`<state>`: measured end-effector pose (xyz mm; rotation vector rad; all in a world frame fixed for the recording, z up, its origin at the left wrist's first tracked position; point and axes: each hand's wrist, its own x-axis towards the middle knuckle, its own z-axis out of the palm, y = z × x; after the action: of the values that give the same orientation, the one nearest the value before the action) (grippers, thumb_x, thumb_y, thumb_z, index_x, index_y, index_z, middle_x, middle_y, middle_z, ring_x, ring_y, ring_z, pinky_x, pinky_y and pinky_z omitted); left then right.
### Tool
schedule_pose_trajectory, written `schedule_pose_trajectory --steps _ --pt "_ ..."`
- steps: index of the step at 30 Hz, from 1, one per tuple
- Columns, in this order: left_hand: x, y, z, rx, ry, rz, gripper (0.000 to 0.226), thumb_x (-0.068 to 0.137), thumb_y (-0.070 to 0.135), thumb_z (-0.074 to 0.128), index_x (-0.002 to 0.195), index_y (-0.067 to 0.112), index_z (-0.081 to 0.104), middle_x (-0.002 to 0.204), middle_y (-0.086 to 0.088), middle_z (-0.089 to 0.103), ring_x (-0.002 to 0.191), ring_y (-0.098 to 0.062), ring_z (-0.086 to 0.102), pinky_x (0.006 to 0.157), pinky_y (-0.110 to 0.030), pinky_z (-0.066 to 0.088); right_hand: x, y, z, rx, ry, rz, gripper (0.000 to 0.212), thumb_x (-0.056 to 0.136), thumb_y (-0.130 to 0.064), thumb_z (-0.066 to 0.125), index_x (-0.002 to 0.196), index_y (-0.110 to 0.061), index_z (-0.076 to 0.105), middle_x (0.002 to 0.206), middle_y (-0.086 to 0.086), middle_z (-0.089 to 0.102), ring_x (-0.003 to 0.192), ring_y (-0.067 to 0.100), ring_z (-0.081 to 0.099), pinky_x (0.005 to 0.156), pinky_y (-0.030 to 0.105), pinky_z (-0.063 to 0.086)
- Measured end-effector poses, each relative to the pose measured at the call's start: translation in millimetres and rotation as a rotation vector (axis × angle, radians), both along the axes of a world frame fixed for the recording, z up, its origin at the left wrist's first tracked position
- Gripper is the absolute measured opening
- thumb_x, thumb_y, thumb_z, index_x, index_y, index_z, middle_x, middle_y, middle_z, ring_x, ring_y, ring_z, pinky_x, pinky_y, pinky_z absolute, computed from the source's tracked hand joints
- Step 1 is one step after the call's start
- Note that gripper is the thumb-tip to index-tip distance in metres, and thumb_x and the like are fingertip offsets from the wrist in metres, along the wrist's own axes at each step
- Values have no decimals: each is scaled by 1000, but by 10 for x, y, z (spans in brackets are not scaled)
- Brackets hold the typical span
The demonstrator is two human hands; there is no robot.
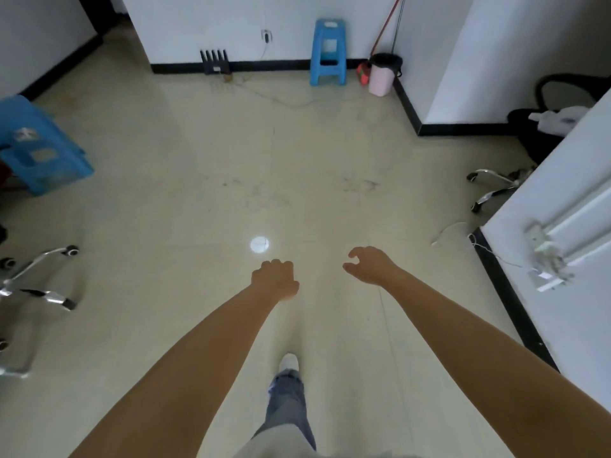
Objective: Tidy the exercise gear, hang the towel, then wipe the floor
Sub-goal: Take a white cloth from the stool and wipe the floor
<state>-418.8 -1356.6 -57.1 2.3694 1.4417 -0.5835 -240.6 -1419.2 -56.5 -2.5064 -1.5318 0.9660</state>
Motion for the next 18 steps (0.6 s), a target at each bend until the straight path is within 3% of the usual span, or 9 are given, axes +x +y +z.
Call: schedule_pose_trajectory --steps 9,18 --pt "753 2601 92 -43 -13 1 45 96 30 42 138 13 41 136 -10 45 129 -26 42 102 -34 39 745 2400 156 -23 4 -60 47 95 -35 47 136 -12 44 143 12 42 131 28 41 107 35 33" --pt "2193 5066 -111 -71 -3 10 43 95 29 44 134 12 44 136 -11 45 128 -29 42 101 -36 40 2194 4840 -65 -41 -15 -26 47 95 -33 46 136 -11 43 144 12 41 132 26 40 107 33 32"
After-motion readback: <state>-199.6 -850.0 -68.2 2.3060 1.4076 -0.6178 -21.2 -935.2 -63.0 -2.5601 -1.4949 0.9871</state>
